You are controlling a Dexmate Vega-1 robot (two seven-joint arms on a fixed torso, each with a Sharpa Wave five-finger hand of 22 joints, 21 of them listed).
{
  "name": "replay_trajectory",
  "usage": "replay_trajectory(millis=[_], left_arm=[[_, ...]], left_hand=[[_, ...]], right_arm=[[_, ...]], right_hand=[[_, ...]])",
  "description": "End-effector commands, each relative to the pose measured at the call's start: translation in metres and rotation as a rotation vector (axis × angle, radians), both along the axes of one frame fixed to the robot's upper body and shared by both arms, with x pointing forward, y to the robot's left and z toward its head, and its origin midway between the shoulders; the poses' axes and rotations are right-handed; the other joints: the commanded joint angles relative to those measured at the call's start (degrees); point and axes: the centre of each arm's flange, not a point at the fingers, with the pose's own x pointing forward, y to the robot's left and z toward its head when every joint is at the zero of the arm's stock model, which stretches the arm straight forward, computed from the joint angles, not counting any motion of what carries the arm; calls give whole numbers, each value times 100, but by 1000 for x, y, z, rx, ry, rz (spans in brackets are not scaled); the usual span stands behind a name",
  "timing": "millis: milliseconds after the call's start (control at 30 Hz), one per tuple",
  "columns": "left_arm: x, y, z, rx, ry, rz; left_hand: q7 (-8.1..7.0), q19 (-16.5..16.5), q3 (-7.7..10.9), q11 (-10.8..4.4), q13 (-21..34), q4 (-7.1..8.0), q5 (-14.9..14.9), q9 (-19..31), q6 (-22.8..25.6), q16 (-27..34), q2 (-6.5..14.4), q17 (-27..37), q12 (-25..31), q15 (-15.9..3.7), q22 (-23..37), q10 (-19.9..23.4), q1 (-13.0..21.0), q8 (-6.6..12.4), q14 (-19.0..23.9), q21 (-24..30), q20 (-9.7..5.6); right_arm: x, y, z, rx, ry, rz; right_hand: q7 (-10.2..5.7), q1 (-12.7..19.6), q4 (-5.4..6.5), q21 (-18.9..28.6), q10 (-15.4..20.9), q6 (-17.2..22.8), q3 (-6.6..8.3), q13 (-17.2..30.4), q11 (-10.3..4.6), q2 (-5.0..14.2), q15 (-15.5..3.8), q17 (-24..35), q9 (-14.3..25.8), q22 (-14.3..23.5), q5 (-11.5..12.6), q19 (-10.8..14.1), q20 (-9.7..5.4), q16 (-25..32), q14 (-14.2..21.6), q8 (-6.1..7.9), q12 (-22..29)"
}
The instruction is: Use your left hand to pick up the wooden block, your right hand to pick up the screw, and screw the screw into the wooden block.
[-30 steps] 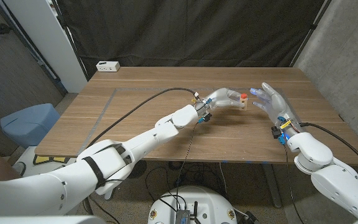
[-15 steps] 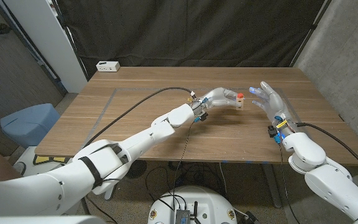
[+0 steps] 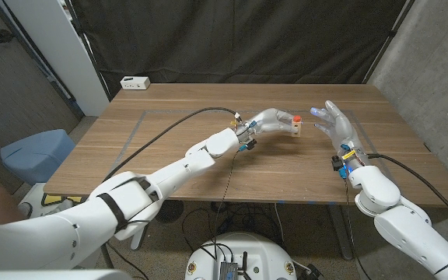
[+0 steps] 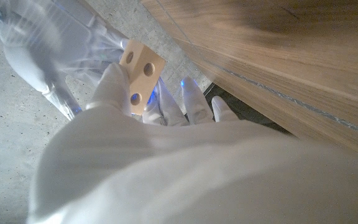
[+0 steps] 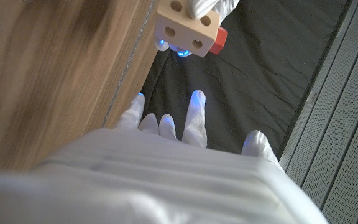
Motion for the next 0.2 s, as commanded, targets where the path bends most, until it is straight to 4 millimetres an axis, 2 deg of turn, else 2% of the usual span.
replay_trajectory(millis=[33, 200], left_arm=[[-1, 4, -3, 10, 3, -14], [-3, 4, -3, -22, -6, 1]], left_hand=[[-126, 22, 332, -23, 9, 325, 38, 11, 207, -24, 171, 26, 283, -375, 32, 2, -45, 30, -8, 19, 34], [-120, 18, 338, -17, 6, 323, 39, 11, 199, -34, 173, 22, 283, -376, 32, -2, -46, 27, -14, 18, 39]], right_arm=[[2, 6, 0, 2, -3, -5], [7, 6, 3, -19, -2, 6]], right_hand=[[-17, 12, -1, 23, 29, 55, 26, 17, 24, 16, -17, 11, 18, 15, 9, 35, -25, 13, 22, 54, 54], [-6, 6, 3, 24, 57, 53, 24, 17, 42, 17, -15, 13, 18, 15, 9, 39, -28, 17, 37, 47, 60]])
